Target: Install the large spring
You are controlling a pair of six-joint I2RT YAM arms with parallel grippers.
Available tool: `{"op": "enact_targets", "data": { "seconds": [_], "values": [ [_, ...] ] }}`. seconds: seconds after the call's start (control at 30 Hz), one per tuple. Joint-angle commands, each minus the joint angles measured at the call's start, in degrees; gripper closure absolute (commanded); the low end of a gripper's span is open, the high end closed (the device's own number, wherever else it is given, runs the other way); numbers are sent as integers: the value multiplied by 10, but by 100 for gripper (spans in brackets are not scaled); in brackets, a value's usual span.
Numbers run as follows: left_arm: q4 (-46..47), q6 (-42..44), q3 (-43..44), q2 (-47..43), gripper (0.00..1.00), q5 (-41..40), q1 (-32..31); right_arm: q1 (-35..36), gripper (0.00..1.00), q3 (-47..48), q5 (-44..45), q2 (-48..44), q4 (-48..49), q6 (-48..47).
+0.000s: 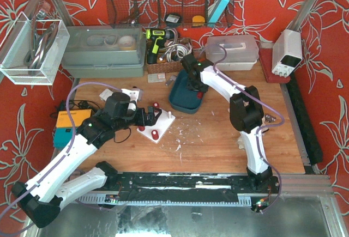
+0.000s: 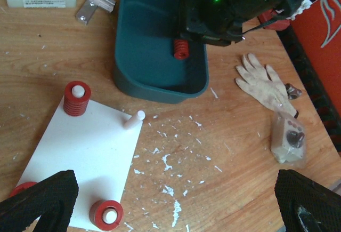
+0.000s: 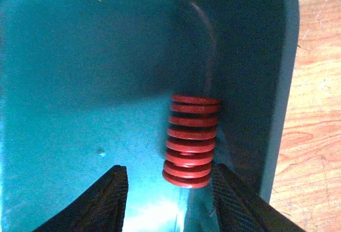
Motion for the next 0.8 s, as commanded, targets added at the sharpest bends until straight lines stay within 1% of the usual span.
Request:
{"op": "enact_targets", "data": {
  "seconds": [0.0,0.13,0.33,0.57,0.77],
  "values": [
    [4,14,4,-10,0,6,2,10,52,39,47,31,-70,22],
    [-10,20,7,-7,0,-2,2,11,51,71,57,64,-93,28],
    [-15,27,12,-3,0,-8,2,10,51,73,40,95,-47,31],
    [-24,32,20,2,0,-17,2,9,51,88,38,113,-38,25],
    [-25,27,19,3,0,-15,2,3,52,87,34,131,-23,46]
  ]
}}
